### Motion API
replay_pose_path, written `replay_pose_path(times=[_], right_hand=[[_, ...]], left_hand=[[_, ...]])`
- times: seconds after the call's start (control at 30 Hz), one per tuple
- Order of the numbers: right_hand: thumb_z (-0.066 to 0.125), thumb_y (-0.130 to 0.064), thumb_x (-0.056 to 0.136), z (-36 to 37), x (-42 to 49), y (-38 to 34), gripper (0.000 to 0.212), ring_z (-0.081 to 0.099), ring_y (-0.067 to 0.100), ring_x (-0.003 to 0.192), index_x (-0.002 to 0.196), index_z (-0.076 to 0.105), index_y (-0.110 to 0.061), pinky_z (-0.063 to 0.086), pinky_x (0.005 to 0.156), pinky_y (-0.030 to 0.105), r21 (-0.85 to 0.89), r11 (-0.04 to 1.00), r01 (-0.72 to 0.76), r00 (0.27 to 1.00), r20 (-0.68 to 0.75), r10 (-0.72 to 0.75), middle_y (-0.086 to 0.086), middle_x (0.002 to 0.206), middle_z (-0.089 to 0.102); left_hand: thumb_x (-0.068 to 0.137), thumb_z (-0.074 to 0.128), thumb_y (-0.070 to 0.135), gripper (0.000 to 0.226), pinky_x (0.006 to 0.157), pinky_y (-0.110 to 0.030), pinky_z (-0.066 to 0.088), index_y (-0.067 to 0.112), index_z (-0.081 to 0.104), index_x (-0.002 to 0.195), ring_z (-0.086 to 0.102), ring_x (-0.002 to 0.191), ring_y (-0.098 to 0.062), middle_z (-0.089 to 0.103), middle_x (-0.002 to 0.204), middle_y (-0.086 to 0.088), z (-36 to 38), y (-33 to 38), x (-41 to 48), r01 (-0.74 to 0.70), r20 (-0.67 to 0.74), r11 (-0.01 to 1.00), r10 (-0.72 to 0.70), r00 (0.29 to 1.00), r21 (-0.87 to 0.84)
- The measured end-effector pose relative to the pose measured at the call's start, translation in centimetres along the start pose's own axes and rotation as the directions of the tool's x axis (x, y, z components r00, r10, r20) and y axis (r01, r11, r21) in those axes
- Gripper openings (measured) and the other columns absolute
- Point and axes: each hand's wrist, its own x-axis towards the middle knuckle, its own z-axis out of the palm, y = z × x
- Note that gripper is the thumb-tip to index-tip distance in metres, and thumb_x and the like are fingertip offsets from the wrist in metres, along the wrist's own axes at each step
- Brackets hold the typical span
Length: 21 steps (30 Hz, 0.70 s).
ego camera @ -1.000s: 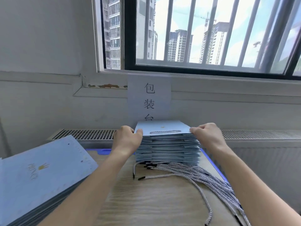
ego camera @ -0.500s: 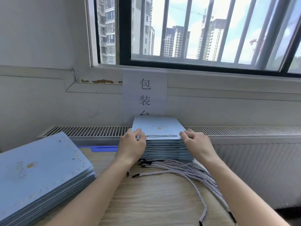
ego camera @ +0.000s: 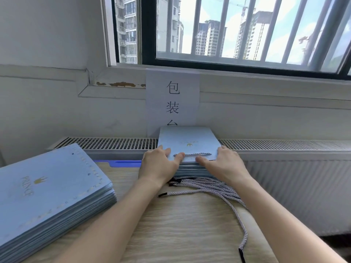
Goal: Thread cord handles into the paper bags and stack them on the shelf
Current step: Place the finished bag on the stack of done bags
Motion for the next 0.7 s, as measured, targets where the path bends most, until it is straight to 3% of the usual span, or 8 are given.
replay_pose_path(times=[0.23,0.3,0.4,0.5,0.63,0.7], right_hand=[[0.056,-0.069,0.085,-0.7,0.1,-0.7,0.062,0.051,0.024,0.088,0.091,0.055,-0.008,0.038,0.069,0.034,0.066,0.991,-0.113,0.994,0.013,0.113,0.006,0.094,0.059],[0.057,-0.074,0.081,-0.6,-0.1,-1.0,0.067,0.053,0.024,0.091,0.098,0.056,-0.008,0.038,0.07,0.033,0.061,0.987,-0.149,0.989,0.002,0.149,0.005,0.096,0.058],[0.06,-0.074,0.08,0.0,-0.5,-1.2,0.077,0.055,0.028,0.11,0.116,0.057,-0.006,0.037,0.072,0.032,0.027,0.987,-0.161,0.987,-0.024,0.162,0.008,0.116,0.06],[0.061,-0.074,0.08,0.2,-0.8,-1.2,0.077,0.055,0.028,0.11,0.116,0.058,-0.006,0.037,0.07,0.033,0.009,0.99,-0.144,0.989,-0.029,0.144,0.007,0.118,0.058],[0.054,-0.074,0.083,0.1,-0.3,-0.7,0.072,0.054,0.029,0.103,0.106,0.058,-0.006,0.035,0.068,0.034,0.024,0.992,-0.127,0.991,-0.03,0.128,0.007,0.103,0.059],[0.054,-0.071,0.085,0.0,0.0,0.0,0.061,0.055,0.029,0.095,0.086,0.053,-0.011,0.035,0.066,0.036,0.06,0.992,-0.113,0.993,-0.012,0.114,0.006,0.091,0.06]], left_hand=[[0.099,0.042,0.056,0.06,0.115,-0.038,0.025,0.012,0.056,0.137,0.032,0.143,-0.032,0.035,0.157,-0.01,0.1,0.5,-0.1,-0.015,-0.017,1.0,0.015,1.0,-0.003],[0.099,0.043,0.054,0.058,0.114,-0.037,0.026,0.011,0.057,0.136,0.033,0.142,-0.032,0.035,0.157,-0.011,0.2,0.6,-0.3,-0.007,-0.016,1.0,0.007,1.0,0.0],[0.1,0.043,0.052,0.056,0.112,-0.034,0.026,0.009,0.058,0.133,0.037,0.139,-0.031,0.039,0.154,-0.013,0.0,0.8,-0.3,-0.012,0.015,0.999,0.011,1.0,0.053],[0.1,0.044,0.053,0.059,0.112,-0.035,0.026,0.009,0.056,0.137,0.036,0.139,-0.031,0.041,0.152,-0.011,-0.1,0.5,-0.2,-0.013,0.054,0.998,0.009,0.998,0.057],[0.102,0.039,0.05,0.053,0.115,-0.038,0.025,0.014,0.058,0.136,0.033,0.143,-0.03,0.039,0.155,-0.01,0.1,-0.4,-0.2,-0.035,0.024,0.999,0.036,0.999,-0.021],[0.106,0.034,0.037,0.044,0.115,-0.033,0.023,0.012,0.065,0.126,0.031,0.145,-0.027,0.04,0.154,-0.013,0.2,-0.5,-0.2,-0.058,-0.004,0.996,0.057,0.998,-0.066]])
